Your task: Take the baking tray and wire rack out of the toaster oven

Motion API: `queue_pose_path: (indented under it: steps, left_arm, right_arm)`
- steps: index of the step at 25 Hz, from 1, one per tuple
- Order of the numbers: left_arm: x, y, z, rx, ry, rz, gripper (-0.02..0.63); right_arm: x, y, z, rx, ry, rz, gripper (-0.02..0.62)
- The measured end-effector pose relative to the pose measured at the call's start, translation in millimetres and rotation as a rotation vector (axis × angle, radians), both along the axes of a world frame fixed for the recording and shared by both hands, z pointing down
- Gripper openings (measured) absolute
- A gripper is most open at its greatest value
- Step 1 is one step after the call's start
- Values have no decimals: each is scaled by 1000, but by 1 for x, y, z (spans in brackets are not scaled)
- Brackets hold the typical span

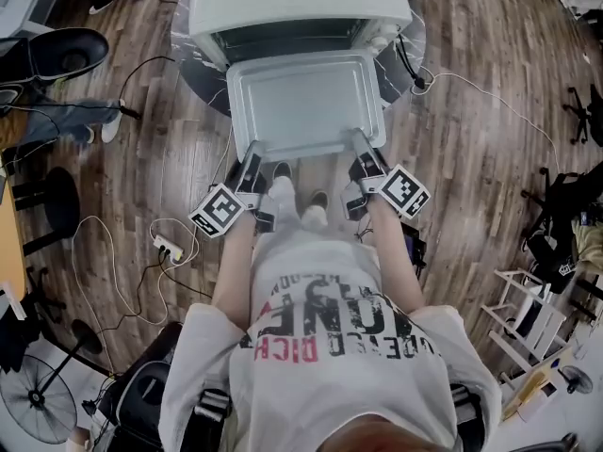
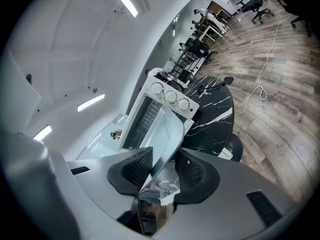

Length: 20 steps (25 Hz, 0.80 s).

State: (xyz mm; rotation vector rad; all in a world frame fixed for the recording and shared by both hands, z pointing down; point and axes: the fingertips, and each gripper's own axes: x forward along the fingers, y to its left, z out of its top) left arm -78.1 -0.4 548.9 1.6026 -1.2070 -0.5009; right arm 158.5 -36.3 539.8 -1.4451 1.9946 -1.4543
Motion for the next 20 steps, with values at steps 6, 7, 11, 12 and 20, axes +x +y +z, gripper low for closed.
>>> queue_pose_path:
  steps: [6, 7, 11, 12, 20]
  left_arm:
    - [10, 30, -20, 35, -10, -24, 92]
    - [11, 34, -24, 40, -16, -30, 92]
    - [13, 46, -44, 76, -16, -45, 92]
    - [13, 48, -49, 82, -17, -46, 92]
    - [17, 43, -82, 145, 5, -37, 92]
  right_arm:
    - [11, 30, -15, 3, -28, -3, 130]
    - [12, 33, -20, 15, -27, -11, 130]
    - [14, 43, -38, 46, -41, -22, 130]
    - [14, 45, -43, 55, -45, -24, 130]
    - [17, 41, -84, 145, -54, -36, 127]
